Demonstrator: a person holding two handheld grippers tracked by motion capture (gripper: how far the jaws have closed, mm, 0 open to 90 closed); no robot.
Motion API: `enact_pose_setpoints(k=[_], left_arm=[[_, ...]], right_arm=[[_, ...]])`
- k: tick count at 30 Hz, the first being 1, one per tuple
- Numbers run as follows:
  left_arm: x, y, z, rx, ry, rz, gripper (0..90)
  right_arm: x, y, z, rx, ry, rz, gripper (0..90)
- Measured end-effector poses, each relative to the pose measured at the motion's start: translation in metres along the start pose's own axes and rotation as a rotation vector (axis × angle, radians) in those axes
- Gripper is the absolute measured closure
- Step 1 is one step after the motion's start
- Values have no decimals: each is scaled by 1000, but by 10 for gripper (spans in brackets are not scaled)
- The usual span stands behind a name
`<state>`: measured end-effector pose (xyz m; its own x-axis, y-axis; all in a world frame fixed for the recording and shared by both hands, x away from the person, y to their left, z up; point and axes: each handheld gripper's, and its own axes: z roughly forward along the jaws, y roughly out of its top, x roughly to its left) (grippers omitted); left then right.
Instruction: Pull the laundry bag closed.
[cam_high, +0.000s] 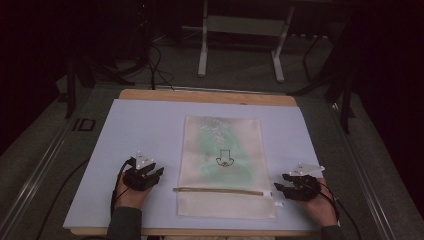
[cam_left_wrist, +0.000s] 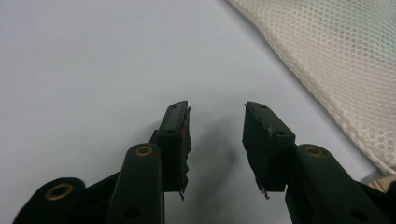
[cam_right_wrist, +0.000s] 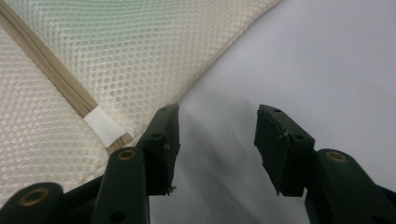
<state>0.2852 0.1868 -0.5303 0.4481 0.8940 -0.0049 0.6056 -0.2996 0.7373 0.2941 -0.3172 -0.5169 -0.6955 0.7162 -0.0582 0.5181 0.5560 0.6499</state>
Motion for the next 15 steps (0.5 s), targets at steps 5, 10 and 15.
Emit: enact_pose_setpoints(k=[5, 10, 15], left_arm=[[-2, 1, 2, -4, -26, 15, 615], [-2, 2, 3, -9, -43, 18, 625], [-4, 3, 4, -3, -44, 42, 628]], right_arm=[[5, 3, 0, 0, 25, -14, 512], [8, 6, -1, -4, 65, -26, 521], [14, 15, -1, 9, 81, -58, 521]])
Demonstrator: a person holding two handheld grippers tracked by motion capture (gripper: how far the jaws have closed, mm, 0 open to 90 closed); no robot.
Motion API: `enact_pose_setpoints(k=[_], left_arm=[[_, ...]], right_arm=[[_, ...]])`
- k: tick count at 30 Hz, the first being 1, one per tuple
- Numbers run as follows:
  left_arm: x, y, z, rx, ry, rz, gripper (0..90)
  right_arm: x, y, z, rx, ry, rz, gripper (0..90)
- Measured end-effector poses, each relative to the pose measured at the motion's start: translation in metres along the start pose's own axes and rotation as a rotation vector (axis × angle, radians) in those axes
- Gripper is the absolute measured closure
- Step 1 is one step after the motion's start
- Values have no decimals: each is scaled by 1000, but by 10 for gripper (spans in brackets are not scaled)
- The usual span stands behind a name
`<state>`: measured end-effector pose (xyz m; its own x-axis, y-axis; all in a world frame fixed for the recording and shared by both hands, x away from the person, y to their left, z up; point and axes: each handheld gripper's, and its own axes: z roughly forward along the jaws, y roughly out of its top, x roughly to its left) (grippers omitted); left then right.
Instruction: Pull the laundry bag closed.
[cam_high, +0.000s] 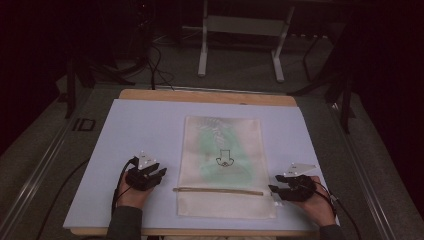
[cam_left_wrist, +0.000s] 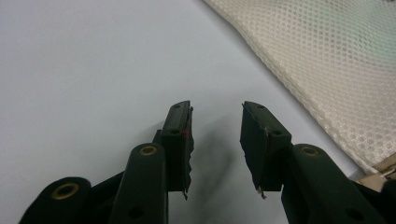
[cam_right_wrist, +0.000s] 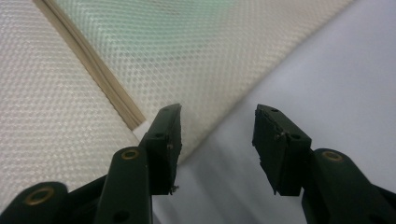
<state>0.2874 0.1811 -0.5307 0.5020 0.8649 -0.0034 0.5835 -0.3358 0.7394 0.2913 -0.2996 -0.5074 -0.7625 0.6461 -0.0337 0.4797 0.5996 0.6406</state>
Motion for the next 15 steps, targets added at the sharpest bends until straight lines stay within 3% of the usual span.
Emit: enact_pose_setpoints(k=[6, 15], left_arm=[[-3, 3, 3, -11, -9, 32, 626], [-3, 4, 4, -19, -30, 20, 624]], right_arm=[[5, 8, 6, 23, 19, -44, 519], [15, 22, 10, 40, 37, -97, 525]])
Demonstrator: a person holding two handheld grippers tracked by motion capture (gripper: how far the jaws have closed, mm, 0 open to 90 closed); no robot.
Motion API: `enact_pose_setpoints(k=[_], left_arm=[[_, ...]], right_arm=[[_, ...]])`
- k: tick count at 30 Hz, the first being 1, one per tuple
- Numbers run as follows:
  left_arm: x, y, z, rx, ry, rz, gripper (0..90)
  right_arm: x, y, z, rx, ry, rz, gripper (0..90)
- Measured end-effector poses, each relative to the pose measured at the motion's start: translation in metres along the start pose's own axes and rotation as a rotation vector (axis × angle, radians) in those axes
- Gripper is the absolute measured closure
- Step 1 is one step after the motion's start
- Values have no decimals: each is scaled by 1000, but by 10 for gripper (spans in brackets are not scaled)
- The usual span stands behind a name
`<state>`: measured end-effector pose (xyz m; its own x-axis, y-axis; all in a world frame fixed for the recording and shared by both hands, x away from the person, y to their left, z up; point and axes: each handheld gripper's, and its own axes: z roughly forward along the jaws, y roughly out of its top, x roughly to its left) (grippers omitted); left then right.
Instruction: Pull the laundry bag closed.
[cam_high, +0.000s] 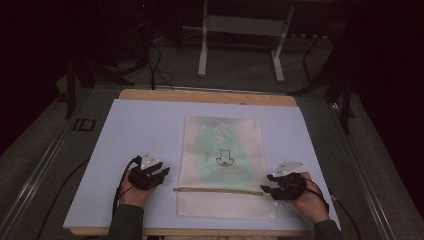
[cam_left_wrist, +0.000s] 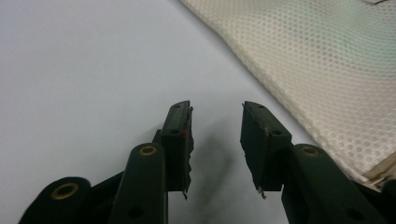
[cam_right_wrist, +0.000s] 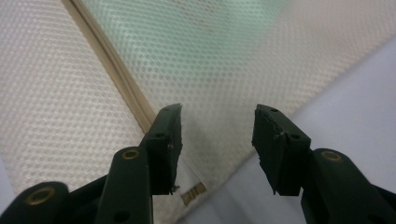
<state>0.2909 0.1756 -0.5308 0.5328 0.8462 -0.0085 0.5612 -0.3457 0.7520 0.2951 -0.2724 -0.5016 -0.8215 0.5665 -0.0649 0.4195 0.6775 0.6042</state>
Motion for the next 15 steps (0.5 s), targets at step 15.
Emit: enact_pose_setpoints(k=[15], left_arm=[[-2, 0, 0, -2, -8, 6, 614]], right_arm=[[12, 24, 9, 1, 43, -63, 528]])
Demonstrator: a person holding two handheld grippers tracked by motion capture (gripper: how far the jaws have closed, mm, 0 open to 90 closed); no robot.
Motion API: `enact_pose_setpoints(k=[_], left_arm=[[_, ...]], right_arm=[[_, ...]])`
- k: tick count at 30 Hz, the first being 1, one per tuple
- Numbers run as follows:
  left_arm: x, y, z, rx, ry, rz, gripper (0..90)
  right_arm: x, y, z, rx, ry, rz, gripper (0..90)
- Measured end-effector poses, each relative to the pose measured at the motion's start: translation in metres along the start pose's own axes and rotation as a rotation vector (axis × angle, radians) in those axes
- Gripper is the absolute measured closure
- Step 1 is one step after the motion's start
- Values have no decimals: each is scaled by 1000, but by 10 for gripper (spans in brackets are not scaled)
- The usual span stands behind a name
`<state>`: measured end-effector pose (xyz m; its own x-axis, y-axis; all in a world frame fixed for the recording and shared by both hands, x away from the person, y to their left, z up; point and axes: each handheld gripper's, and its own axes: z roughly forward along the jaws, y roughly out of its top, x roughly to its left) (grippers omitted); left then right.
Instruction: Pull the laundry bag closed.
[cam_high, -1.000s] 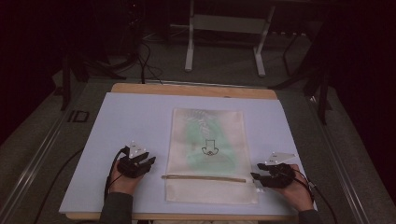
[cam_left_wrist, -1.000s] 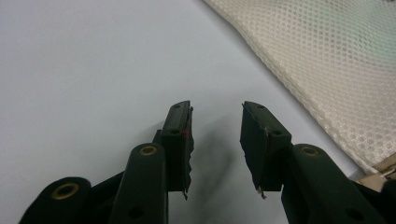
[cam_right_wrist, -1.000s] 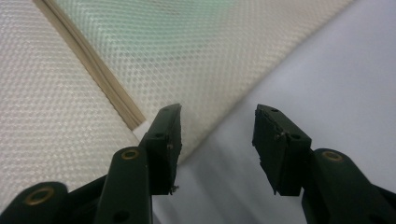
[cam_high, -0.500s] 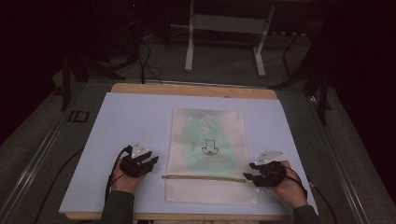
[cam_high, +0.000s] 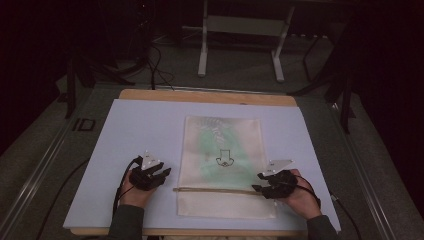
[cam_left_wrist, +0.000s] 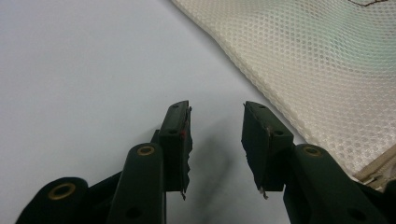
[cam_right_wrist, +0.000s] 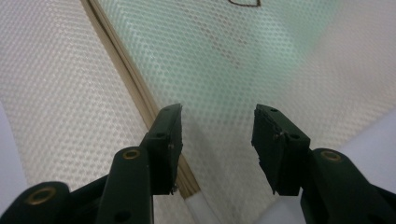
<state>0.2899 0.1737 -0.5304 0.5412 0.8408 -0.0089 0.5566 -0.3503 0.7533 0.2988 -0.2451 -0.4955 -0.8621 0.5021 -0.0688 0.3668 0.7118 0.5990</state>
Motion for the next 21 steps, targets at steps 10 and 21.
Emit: enact_pose_setpoints(k=[10, 21], left_arm=[[0, 0, 0, -1, 0, 3, 611], [-2, 0, -1, -1, 2, 7, 607]], right_arm=[[7, 14, 11, 6, 35, -38, 538], [16, 28, 17, 2, 60, -79, 538]])
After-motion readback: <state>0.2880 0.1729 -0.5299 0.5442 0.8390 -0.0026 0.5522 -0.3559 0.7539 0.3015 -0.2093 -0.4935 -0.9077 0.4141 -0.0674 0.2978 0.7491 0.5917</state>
